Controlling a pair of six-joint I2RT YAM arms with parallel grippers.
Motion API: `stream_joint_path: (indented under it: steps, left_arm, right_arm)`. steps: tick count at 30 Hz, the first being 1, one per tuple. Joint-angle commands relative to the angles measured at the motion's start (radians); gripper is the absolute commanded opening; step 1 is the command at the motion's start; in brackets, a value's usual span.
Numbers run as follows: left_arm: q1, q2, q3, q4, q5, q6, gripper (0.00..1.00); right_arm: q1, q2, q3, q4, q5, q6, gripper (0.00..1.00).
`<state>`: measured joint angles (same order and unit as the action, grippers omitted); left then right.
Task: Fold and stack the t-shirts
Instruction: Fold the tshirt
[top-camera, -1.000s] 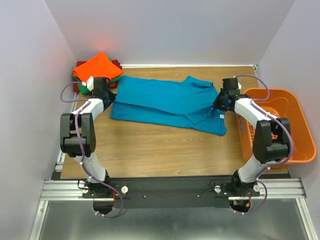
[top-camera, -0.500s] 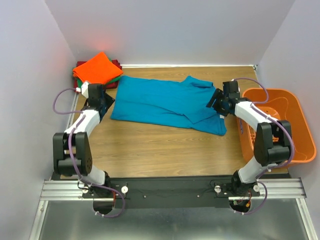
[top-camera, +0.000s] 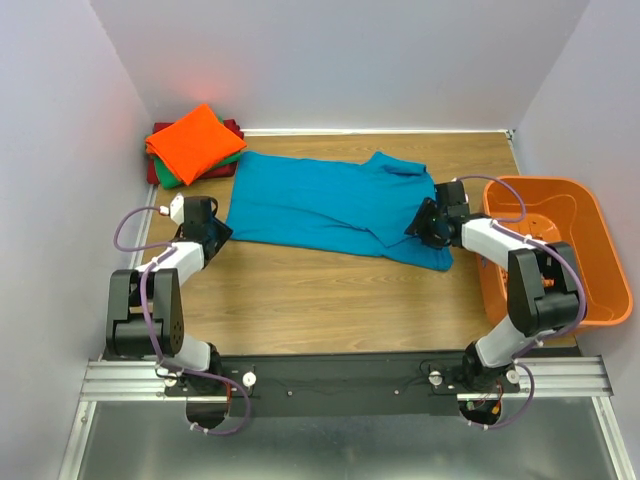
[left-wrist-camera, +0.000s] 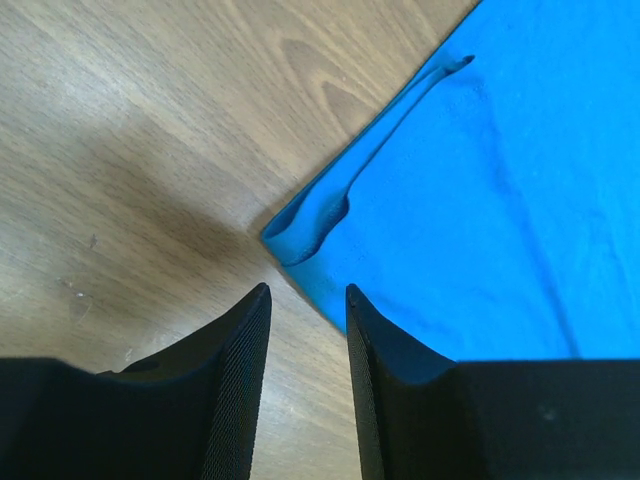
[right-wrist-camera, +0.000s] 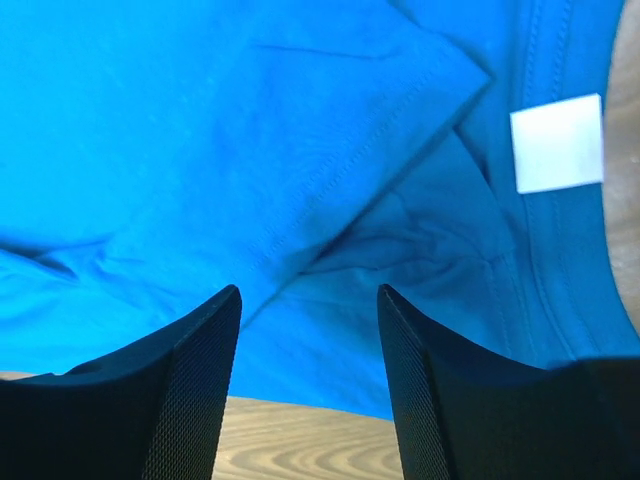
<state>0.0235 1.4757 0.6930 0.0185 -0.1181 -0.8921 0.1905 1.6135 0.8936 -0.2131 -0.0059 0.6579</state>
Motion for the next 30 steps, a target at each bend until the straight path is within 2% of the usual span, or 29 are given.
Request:
stream_joint_path:
  steps: [1,6,7,13,16,17,19,20,23,26,30]
  left_arm:
    - [-0.007,0.021,-0.013,0.064,-0.009,-0.005,0.41]
    - [-0.008,0.057,-0.026,0.087,-0.018,-0.002,0.37]
    - [-0.008,0.064,-0.024,0.092,-0.018,-0.001,0.36]
    - [-0.008,0.087,-0.021,0.106,-0.021,0.005,0.3]
    - [-0.01,0.103,-0.016,0.109,-0.023,0.007,0.24]
    - [-0.008,0.107,-0.015,0.113,-0.02,0.008,0.19]
    - [-0.008,0.109,-0.016,0.113,-0.02,0.009,0.13]
    - [-0.008,0.107,-0.016,0.113,-0.02,0.009,0.08]
    - [-0.01,0.101,-0.02,0.112,-0.02,0.015,0.0]
    - [-0.01,0.098,-0.018,0.107,-0.022,0.019,0.0]
    - [-0.008,0.084,-0.024,0.095,-0.038,0.025,0.0]
  right_arm:
    - [0.004,0.031,0.016,0.063,-0.025,0.029,0.59]
    - [0.029,0.052,0.01,0.098,-0.045,0.058,0.58]
    - [0.035,0.057,0.01,0.101,-0.045,0.062,0.54]
    - [0.053,0.078,0.002,0.126,-0.046,0.086,0.54]
    - [0.056,0.086,0.005,0.133,-0.049,0.091,0.54]
    - [0.055,0.088,0.008,0.135,-0.051,0.092,0.53]
    - [0.058,0.094,0.013,0.138,-0.049,0.094,0.47]
    - [0.056,0.097,0.016,0.138,-0.051,0.095,0.41]
    - [0.058,0.105,0.028,0.138,-0.049,0.1,0.27]
    - [0.058,0.112,0.042,0.138,-0.045,0.098,0.18]
    - [0.058,0.125,0.085,0.136,-0.06,0.083,0.17]
